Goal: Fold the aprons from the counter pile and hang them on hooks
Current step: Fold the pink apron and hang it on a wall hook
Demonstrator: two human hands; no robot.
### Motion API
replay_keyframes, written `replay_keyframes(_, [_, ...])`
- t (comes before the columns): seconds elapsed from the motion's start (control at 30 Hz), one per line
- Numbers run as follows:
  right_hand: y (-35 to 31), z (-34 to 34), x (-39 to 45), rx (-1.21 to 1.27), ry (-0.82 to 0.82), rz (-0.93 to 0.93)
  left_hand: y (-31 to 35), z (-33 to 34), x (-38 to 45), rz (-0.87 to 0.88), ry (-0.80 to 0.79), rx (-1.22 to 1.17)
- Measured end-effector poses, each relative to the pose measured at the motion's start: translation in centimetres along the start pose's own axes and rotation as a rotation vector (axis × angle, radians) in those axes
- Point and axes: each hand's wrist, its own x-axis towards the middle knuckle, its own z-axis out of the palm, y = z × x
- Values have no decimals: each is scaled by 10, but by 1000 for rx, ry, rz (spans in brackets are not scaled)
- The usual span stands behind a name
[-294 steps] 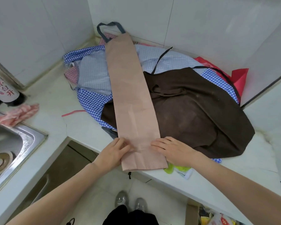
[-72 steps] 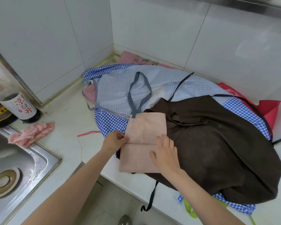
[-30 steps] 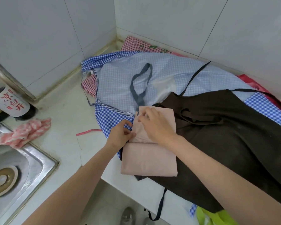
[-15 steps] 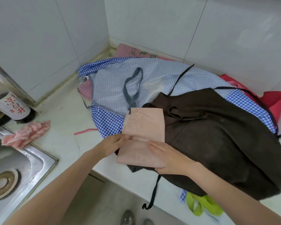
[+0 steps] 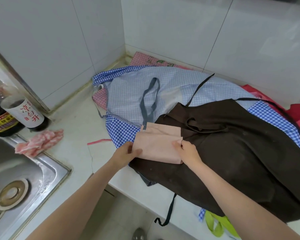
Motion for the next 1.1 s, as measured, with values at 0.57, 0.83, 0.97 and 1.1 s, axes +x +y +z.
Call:
replay_keyframes(0.57, [-19, -3, -21, -840, 44, -535, 42, -8, 29, 552, -174, 735])
replay_keyframes(0.83, [-90, -45, 35, -722, -365, -246, 54, -39, 48, 351, -73, 315])
replay_keyframes(0.97, [-97, -36, 60, -792, -333, -250, 60, -37, 66, 178, -75, 324])
replay_keyframes(1.1, [-107, -22, 88, -511, -277, -368, 62, -35, 83, 110, -57, 277])
